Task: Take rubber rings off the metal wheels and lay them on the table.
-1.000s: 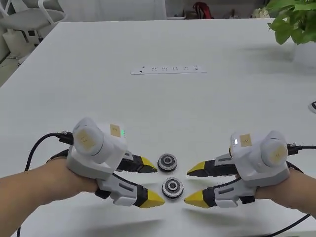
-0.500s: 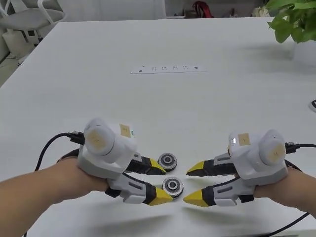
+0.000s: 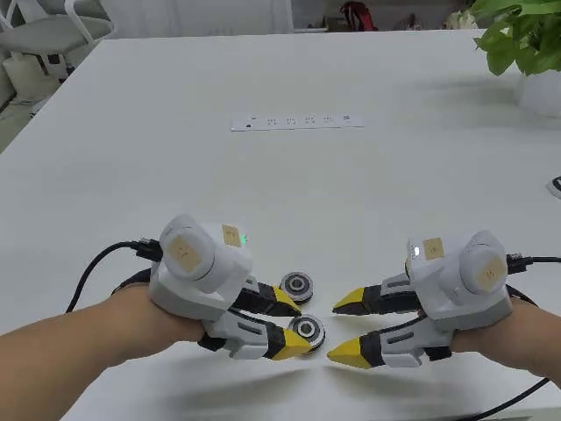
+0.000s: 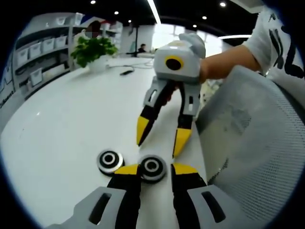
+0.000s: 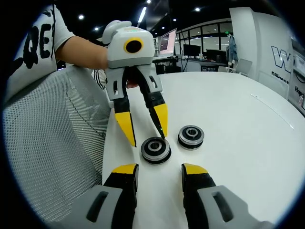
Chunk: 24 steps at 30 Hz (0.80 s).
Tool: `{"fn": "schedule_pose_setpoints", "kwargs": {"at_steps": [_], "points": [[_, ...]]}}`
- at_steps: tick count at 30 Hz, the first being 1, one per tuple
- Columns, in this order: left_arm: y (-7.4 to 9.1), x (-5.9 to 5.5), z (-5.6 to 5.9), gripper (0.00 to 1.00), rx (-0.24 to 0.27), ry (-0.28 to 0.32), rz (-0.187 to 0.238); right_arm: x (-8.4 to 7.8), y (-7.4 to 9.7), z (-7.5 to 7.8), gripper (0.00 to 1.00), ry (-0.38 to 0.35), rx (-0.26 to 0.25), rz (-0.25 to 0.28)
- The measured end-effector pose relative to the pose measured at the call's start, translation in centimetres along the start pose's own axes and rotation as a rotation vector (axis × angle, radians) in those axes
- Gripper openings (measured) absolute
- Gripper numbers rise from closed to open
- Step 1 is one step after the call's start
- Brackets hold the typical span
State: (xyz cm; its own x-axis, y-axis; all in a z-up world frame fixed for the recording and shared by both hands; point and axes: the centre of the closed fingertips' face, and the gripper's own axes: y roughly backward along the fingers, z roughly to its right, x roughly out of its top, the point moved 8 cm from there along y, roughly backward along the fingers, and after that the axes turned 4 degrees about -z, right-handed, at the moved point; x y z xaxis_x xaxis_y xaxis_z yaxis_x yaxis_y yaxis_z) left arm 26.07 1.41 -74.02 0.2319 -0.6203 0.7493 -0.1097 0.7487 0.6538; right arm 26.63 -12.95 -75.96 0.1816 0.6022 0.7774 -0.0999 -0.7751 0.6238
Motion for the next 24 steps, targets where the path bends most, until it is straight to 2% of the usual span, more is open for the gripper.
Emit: {"fn": "schedule_pose_setpoints", "kwargs": {"at_steps": [4, 7, 8, 12, 15, 24], "points": [[-0.30, 0.01, 0.09, 0.22, 0.009, -0.006, -0.002, 0.04, -0.02, 0.01, 0.33, 0.000, 0.000, 0.001], [-0.55, -0.25, 0.16, 0.20, 0.020, -0.025, -0.024, 0.12, -0.03, 0.00, 0.33, 0.001, 0.000, 0.002], [-0.53, -0.05, 0.11, 0.20, 0.025, -0.051, -0.008, 0.12, -0.03, -0.01, 0.33, 0.001, 0.000, 0.002], [-0.46, -0.15, -0.03, 0.16, 0.046, -0.042, -0.019, 0.04, -0.10, -0.08, 0.33, 0.001, 0.002, -0.001], [-0.48, -0.15, 0.03, 0.14, 0.062, -0.066, -0.023, -0.06, -0.19, -0.10, 0.33, 0.002, 0.005, -0.008], [-0.54, -0.17, 0.10, 0.14, 0.079, -0.077, -0.020, 0.18, -0.34, -0.23, 0.32, -0.011, 0.007, 0.012]]}}
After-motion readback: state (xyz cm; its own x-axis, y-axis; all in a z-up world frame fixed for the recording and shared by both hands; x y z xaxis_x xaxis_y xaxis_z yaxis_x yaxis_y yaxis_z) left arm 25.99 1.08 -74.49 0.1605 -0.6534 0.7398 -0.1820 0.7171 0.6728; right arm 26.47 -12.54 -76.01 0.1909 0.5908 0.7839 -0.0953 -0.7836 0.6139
